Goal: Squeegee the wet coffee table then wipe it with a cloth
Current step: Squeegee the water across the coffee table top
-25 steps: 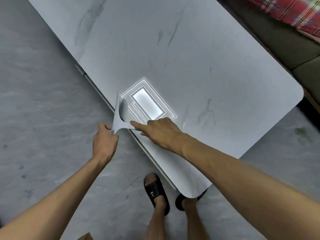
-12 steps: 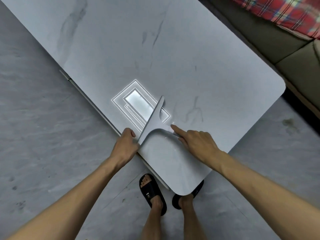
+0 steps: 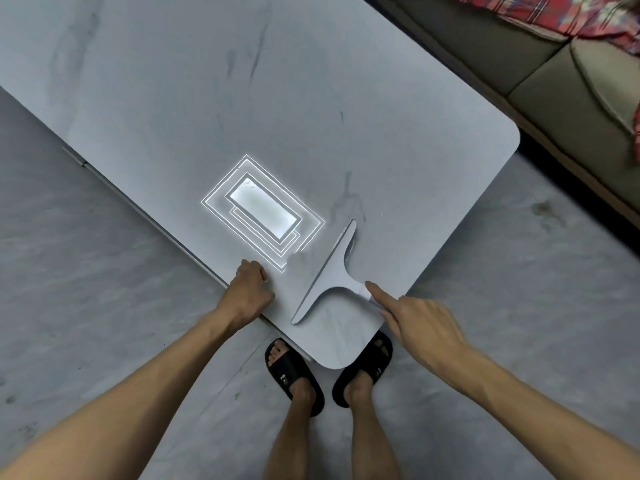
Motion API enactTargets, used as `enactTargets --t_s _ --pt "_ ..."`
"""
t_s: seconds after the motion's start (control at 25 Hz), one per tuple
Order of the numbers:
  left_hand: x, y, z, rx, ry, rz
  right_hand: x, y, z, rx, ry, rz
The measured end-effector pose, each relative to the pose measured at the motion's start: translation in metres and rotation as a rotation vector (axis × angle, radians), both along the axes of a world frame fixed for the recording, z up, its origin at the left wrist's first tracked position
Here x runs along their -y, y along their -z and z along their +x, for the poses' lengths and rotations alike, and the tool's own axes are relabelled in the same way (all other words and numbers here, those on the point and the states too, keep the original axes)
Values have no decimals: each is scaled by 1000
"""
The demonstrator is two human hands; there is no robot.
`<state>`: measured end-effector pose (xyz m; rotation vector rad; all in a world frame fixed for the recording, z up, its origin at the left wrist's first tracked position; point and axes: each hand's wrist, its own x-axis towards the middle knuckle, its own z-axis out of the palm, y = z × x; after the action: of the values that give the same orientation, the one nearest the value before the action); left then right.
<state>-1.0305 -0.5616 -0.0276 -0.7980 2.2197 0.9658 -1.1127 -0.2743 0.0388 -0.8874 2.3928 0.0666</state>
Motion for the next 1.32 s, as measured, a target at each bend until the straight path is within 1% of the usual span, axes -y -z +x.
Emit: enactTargets --t_s 0.12,0.24,0.36,0.48,0.6,0.72,0.8,0.96,1.08,1.16,1.24,1.32 --pt "4 -2 6 -35 -119 -49 3 -5 5 -23 -64 -14" --pt "11 -6 9 -60 -279 -80 36 3 9 -21 -150 -93" --pt "20 -7 16 -49 -280 -104 72 21 17 -24 -269 -147" --pt "22 -5 23 -25 -246 -89 69 30 13 -67 -281 -126" --pt "17 -8 25 21 -244 -27 39 25 4 -97 -224 -90" --pt "10 -25 18 35 -217 16 16 2 -3 -74 -153 -95" --pt "7 -44 7 27 -196 47 4 -16 -10 -96 -91 -97" --pt "3 -96 -20 -24 -168 90 -10 -63 -33 -67 -6 -15" --pt "0 -135 -36 -64 -162 144 -3 -98 -42 -28 121 -46" --pt "-6 -162 -42 -100 -188 219 9 -122 -41 46 267 -103" --pt "-12 -193 -45 -125 -209 273 27 -148 -39 219 462 -229" --pt "-23 -226 -46 -124 -240 350 45 -179 -34 402 567 -368"
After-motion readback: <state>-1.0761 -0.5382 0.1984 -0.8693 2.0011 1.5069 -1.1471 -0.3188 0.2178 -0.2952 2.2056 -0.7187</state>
